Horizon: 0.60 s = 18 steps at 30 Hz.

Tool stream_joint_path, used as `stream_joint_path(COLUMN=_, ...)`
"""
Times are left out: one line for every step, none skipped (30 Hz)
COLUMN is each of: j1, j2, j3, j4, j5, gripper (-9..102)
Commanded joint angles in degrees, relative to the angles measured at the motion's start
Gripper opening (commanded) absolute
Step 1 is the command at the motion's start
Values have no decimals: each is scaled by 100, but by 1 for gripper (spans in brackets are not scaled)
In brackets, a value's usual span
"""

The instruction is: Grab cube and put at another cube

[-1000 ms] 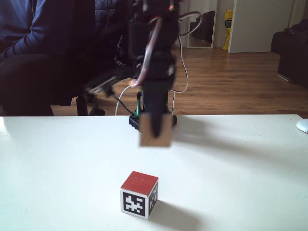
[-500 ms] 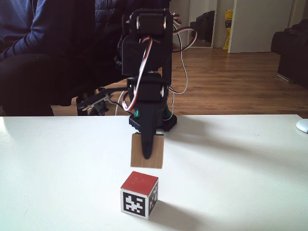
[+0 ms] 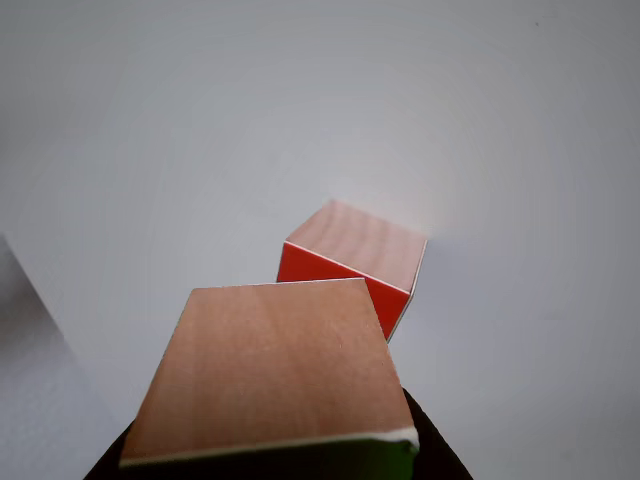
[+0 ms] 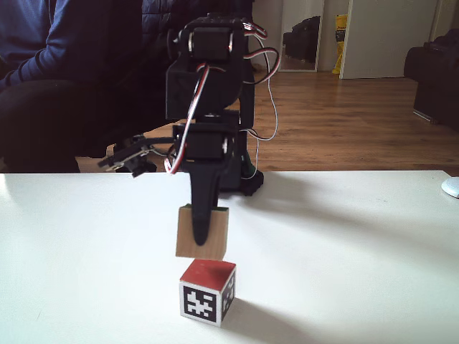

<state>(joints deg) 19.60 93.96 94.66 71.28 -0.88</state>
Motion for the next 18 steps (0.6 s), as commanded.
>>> stream_joint_path(j1=-35, j2=35, j3=35, j4=-149, j5=-70, gripper=8)
stream_joint_path(j1=-53, j2=35, j3=70, j4=-167, j5=-88, gripper=9)
stream_joint_path(j1=-70, j2=35, j3=97, j4=-176, j5=-97, gripper=9)
stream_joint_path(j1=-79, j2=35, j3=123, j4=-193, j5=-97, gripper=10)
stream_joint_path(j1=-79, j2=35, j3=132, j4=-202, j5=-105, gripper=11)
stream_joint_path(j1=-79, j2=35, j3=141, j4=-211, j5=-105, gripper=12)
stream_joint_path(j1=-88, j2=26, j3=141, j4=-211, j5=-123, gripper=13)
stream_joint_path(j1=-88, j2=9, j3=141, j4=-211, j5=-123, gripper=14)
stream_joint_path(j1=-88, j2=-9, j3=141, j4=-211, j5=-123, gripper=15)
stream_joint_path(j1=-88, j2=-35, j3=141, j4=-211, j5=-132, gripper=16)
stream_joint_path(j1=-88, j2=-53, j3=141, j4=-211, j5=-132, gripper=18)
stream_joint_path(j1=-88, j2=-79, j3=141, j4=-211, j5=-132, gripper=19)
stream_joint_path(j1=-88, j2=-105, j3=141, j4=-211, j5=-158, gripper=20)
stream_joint_path(j1=-88, j2=-132, j3=141, j4=-211, j5=-158, gripper=20)
stream_joint_path(j1=-88, j2=-158, j3=141, j4=-211, j5=-158, gripper=21)
stream_joint_path(j1=-88, j2=-193, j3=132, j4=-211, j5=-158, gripper=23)
stream_joint_path(j1=-88, j2=-229, j3=114, j4=-202, j5=-167, gripper=24)
stream_joint_path(j1=-97, j2=-272, j3=88, j4=-176, j5=-167, gripper=26)
